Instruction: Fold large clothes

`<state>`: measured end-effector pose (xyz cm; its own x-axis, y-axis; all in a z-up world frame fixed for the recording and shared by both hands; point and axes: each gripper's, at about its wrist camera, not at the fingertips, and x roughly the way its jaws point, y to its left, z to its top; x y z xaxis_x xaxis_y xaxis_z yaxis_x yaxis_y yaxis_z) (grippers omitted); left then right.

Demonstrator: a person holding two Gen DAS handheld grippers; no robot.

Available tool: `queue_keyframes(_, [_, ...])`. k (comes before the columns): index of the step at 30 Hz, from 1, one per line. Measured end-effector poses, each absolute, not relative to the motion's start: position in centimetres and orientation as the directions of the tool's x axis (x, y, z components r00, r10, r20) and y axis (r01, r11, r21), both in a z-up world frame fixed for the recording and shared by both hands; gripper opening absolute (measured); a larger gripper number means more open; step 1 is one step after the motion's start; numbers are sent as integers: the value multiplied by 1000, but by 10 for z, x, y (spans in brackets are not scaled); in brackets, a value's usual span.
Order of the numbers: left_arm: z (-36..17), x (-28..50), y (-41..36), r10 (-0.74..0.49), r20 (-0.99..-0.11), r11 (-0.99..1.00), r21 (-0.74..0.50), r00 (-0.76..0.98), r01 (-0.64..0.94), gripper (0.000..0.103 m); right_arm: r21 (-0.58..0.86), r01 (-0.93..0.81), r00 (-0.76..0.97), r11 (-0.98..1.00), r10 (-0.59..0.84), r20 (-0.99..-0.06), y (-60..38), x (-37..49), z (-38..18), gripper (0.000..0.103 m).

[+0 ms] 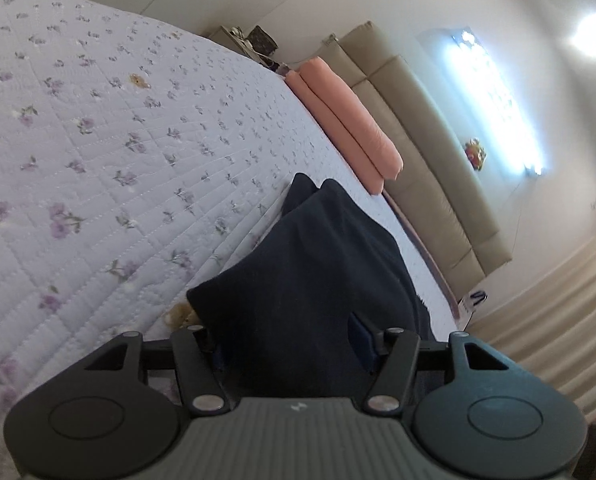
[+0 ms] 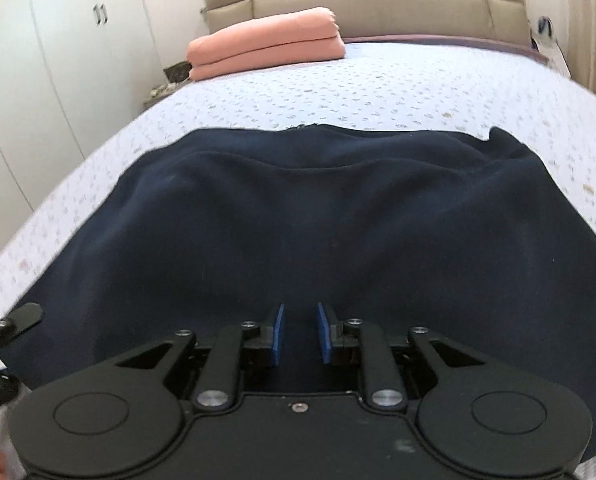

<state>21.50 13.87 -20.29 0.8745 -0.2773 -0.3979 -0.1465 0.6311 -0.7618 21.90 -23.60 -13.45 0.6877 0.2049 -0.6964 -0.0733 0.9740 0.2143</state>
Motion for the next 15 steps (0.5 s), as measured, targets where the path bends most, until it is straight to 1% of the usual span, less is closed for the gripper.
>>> queue_keyframes(2, [-204, 216, 134, -284, -391, 625, -768, 875, -140, 61, 204, -85, 715, 975, 202, -670, -235, 214, -130, 24])
queue_keyframes(4, [-202, 221, 126, -277, -398, 644, -752, 875, -138, 65, 157, -110, 740, 981, 187, -646, -226, 211, -130, 24])
queue_keyframes(6, [-201, 231, 118, -276, -409, 657, -740, 870, -139, 64, 157, -133, 730, 979, 204, -653, -219, 213, -135, 23])
queue_keyframes(7, [-200, 239, 113, -276, -417, 664, -735, 866, -142, 52, 159, -129, 724, 979, 202, -660, -217, 215, -140, 24])
queue_keyframes(8, [-200, 245, 109, -278, -425, 671, -728, 861, -142, 23, 170, -124, 721, 978, 206, -662, -217, 216, -145, 24])
queue_keyframes(9, [-199, 254, 105, -279, -436, 681, -718, 856, -144, 9, 184, -123, 723, 975, 215, -657, -220, 218, -148, 24])
queue_keyframes(10, [-196, 259, 101, -274, -435, 691, -709, 858, -139, 6, 194, -127, 725, 973, 225, -651, -222, 219, -149, 23])
queue_keyframes(11, [-189, 262, 97, -269, -419, 704, -700, 867, -120, 6, 199, -135, 724, 971, 233, -649, -224, 219, -149, 23])
queue_keyframes(13, [-166, 262, 82, -272, -357, 757, -652, 894, -30, 6, 204, -149, 722, 968, 247, -646, -227, 220, -149, 23])
queue_keyframes(15, [-135, 262, 58, -311, -299, 812, -577, 902, 89, 6, 231, -160, 722, 960, 274, -635, -233, 221, -150, 23])
